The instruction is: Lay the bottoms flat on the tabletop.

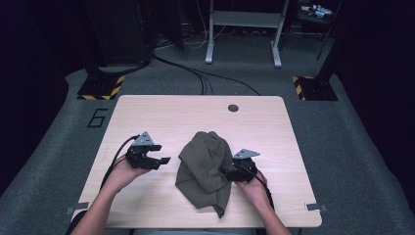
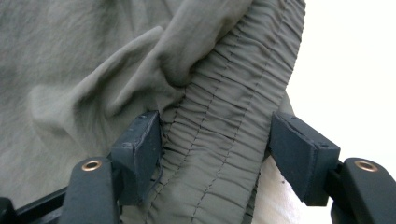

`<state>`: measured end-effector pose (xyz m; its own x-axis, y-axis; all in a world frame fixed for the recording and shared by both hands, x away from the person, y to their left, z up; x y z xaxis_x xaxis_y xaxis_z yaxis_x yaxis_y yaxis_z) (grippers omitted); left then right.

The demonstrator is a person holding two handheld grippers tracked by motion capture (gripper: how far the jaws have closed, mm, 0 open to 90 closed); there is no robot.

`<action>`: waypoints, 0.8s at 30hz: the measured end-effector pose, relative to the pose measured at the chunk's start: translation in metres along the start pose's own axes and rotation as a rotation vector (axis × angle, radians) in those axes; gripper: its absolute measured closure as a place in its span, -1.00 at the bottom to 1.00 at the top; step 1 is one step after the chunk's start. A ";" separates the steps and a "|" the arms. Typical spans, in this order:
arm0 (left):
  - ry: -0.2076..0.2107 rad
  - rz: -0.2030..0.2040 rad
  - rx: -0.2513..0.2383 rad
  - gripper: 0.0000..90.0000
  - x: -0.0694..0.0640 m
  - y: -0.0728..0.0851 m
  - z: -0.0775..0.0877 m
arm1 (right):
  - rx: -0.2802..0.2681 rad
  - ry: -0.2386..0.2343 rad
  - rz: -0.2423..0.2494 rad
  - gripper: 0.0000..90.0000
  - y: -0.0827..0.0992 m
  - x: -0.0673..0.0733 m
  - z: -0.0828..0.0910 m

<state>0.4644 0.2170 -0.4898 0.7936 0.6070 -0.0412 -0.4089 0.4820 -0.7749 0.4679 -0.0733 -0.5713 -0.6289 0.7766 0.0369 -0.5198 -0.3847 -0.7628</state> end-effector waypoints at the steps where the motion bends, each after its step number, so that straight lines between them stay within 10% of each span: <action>1: 0.005 -0.004 0.007 -0.25 -0.001 -0.002 0.000 | 0.002 0.006 -0.009 -0.26 -0.001 0.000 -0.001; 24: 0.077 -0.076 0.029 -0.26 -0.038 -0.051 -0.017 | -0.012 0.012 -0.021 -0.25 -0.018 -0.005 -0.009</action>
Point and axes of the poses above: each handheld gripper's, and its own axes: z roughly backward along the jaws, y roughly out of its underside, x roughly to its left, the point moved 7 cm from there along -z, roughly forward along the jaws
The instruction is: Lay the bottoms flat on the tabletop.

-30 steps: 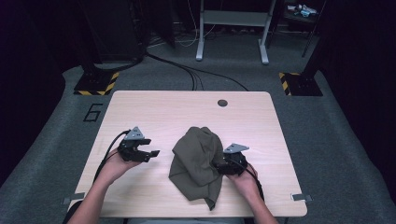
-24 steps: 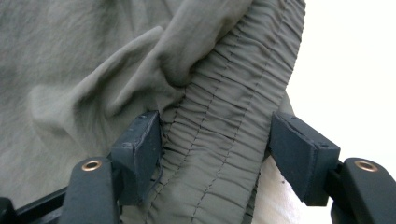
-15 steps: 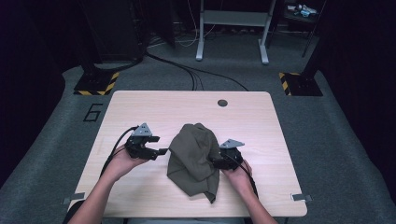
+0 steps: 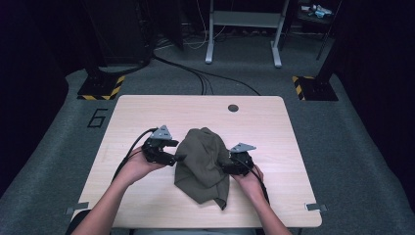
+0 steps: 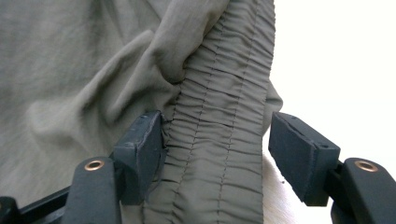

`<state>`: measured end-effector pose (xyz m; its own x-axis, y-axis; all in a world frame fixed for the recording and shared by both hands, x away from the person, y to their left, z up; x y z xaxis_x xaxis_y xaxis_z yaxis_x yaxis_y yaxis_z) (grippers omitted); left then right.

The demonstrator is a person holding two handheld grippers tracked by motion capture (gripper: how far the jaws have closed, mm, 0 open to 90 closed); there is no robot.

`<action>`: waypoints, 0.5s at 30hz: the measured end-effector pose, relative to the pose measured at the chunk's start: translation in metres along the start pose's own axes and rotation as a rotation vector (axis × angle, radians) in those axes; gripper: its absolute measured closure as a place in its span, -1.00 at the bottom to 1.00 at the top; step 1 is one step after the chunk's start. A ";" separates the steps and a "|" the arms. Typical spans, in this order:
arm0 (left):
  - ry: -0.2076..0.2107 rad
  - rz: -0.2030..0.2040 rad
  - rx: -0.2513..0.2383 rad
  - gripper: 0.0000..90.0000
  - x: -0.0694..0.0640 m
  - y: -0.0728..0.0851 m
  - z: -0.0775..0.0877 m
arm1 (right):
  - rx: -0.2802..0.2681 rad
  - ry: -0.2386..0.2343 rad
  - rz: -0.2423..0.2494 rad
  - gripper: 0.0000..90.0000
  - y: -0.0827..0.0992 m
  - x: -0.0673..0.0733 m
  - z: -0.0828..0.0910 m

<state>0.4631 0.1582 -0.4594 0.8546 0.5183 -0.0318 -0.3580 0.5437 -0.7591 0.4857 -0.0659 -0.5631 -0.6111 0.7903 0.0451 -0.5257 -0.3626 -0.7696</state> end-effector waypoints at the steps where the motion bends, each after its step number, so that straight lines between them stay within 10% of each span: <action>1: 0.000 0.000 0.000 -0.26 0.000 0.000 0.000 | -0.002 -0.005 -0.007 -0.25 0.000 0.000 0.003; 15: 0.023 0.020 -0.008 -0.24 -0.020 -0.016 -0.020 | -0.006 0.024 -0.004 -0.26 0.010 -0.036 0.038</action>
Point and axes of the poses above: each handheld gripper's, and its own axes: z roughly backward along the jaws, y roughly out of its underside, x roughly to its left, the point moved 7 cm from there along -z, roughly forward along the jaws
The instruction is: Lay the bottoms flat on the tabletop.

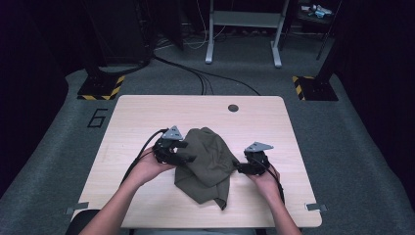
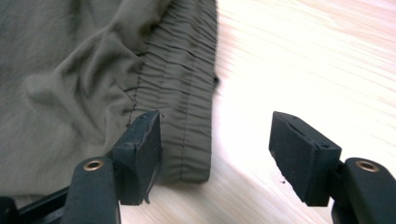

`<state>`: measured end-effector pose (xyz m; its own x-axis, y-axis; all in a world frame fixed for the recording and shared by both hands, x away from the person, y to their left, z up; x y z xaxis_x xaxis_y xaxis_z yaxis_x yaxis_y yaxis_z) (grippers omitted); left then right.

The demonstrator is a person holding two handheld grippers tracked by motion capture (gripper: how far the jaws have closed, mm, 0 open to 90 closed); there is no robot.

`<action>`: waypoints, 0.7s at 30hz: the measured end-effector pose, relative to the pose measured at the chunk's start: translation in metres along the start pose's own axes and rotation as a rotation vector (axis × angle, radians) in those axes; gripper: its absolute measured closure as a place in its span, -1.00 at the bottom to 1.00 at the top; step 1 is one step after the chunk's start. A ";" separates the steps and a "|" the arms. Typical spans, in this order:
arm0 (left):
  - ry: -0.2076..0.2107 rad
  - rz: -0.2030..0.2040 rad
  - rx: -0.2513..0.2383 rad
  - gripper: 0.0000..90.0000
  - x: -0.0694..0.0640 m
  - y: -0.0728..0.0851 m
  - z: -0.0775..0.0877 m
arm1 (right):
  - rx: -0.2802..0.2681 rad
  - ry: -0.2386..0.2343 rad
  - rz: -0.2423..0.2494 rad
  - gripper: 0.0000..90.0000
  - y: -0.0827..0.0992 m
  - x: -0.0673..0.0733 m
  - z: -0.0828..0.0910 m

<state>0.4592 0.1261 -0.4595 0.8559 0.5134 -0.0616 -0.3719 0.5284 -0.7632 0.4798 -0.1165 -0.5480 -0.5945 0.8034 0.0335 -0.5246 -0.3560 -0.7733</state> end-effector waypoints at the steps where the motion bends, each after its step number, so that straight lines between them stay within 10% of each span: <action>1: 0.012 -0.012 0.005 -0.24 -0.005 -0.003 -0.004 | -0.011 -0.005 -0.010 -0.26 0.001 -0.004 0.003; 21: 0.032 -0.049 0.050 -0.25 -0.037 -0.011 -0.053 | 0.011 0.039 -0.036 -0.26 0.021 -0.026 0.006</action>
Point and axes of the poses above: each handheld gripper's, and its own axes: z roughly backward along the jaws, y roughly out of its underside, x roughly to its left, the point moved 7 cm from there along -z, roughly forward along the jaws
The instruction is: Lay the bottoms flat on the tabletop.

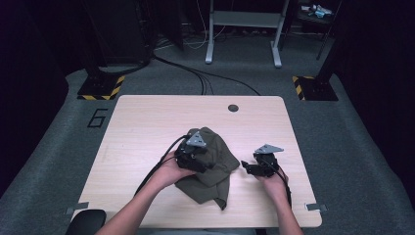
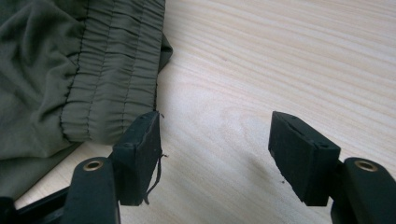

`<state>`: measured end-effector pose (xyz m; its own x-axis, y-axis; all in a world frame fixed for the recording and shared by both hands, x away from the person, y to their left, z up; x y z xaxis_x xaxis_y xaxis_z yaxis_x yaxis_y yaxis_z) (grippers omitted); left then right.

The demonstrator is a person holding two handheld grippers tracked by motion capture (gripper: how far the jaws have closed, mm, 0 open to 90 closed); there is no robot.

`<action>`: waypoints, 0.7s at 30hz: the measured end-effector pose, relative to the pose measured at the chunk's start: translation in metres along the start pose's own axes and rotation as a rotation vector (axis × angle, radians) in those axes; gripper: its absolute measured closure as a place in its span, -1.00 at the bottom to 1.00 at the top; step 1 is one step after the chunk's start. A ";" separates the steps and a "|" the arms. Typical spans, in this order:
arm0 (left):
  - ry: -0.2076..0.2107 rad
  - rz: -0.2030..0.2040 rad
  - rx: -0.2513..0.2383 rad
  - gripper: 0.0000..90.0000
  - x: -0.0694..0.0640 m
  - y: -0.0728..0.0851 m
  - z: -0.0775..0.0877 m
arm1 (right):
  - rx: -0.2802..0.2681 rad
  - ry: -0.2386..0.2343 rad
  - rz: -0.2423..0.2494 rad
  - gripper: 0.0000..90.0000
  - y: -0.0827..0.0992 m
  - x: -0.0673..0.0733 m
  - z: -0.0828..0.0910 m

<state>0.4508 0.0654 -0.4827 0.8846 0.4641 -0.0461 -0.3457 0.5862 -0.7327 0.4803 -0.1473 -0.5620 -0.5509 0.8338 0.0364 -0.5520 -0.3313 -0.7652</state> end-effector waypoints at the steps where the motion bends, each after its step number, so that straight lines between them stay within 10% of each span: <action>1: 0.000 0.000 0.000 -0.26 0.000 0.000 0.000 | 0.001 0.003 0.002 -0.27 0.001 0.000 -0.001; 21: -0.022 -0.018 0.050 -0.39 -0.013 0.033 -0.058 | 0.019 0.023 0.006 -0.28 0.008 -0.007 -0.005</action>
<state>0.4457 0.0402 -0.5452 0.8837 0.4677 -0.0179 -0.3458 0.6266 -0.6984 0.4830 -0.1536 -0.5716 -0.5398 0.8416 0.0163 -0.5606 -0.3450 -0.7528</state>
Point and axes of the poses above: each handheld gripper's, and its own axes: z roughly backward along the jaws, y roughly out of its underside, x roughly to its left, the point moved 7 cm from there along -z, roughly forward along the jaws
